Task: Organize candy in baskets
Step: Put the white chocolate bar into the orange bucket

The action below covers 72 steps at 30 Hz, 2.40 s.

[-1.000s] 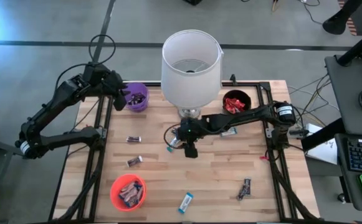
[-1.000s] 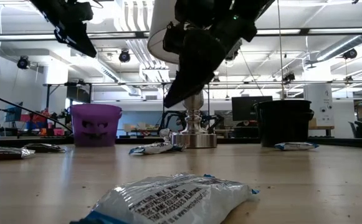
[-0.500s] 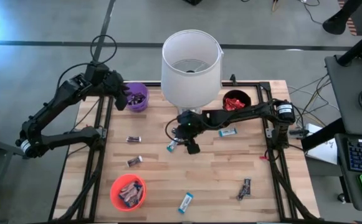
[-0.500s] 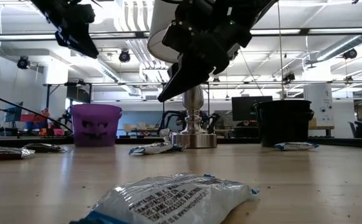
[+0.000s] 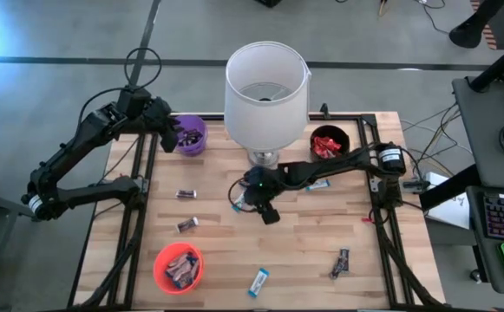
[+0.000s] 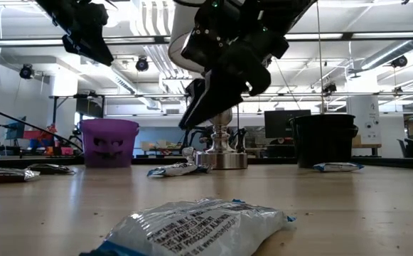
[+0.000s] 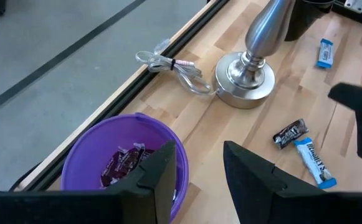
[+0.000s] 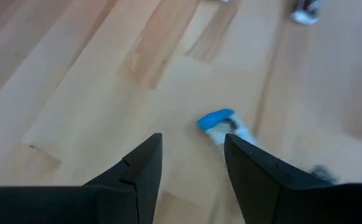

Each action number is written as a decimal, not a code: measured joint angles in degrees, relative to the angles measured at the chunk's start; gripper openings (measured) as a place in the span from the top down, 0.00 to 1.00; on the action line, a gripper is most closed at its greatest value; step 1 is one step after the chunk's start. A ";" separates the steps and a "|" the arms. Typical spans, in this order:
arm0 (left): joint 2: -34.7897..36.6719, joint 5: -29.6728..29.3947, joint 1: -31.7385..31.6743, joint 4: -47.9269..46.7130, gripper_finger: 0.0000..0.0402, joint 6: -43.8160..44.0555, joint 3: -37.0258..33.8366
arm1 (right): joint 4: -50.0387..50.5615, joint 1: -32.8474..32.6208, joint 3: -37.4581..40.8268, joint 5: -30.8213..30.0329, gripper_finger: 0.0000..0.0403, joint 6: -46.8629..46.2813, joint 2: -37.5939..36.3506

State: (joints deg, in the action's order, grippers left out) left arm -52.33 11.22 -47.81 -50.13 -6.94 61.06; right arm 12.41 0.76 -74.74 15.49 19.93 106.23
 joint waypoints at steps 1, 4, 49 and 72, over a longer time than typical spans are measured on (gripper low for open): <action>0.02 0.00 0.00 0.00 0.71 -0.02 0.00 | 0.27 -0.32 0.00 -0.22 0.59 -1.08 0.29; 0.04 -0.06 0.00 -0.02 0.71 -0.55 0.00 | 0.39 -0.69 0.02 -0.40 0.59 -4.47 0.60; -9.01 2.79 25.52 3.70 0.57 10.57 -0.08 | 46.12 -13.15 -17.77 -33.42 0.59 -39.90 -11.87; -16.94 -8.65 42.76 9.52 0.57 18.99 -4.54 | 56.86 -18.17 -17.77 -39.11 0.59 -53.51 -17.12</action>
State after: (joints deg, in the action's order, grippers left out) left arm -69.27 2.58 -5.05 -40.61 12.05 56.51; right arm 69.27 -17.41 -92.51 -23.61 -33.58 89.10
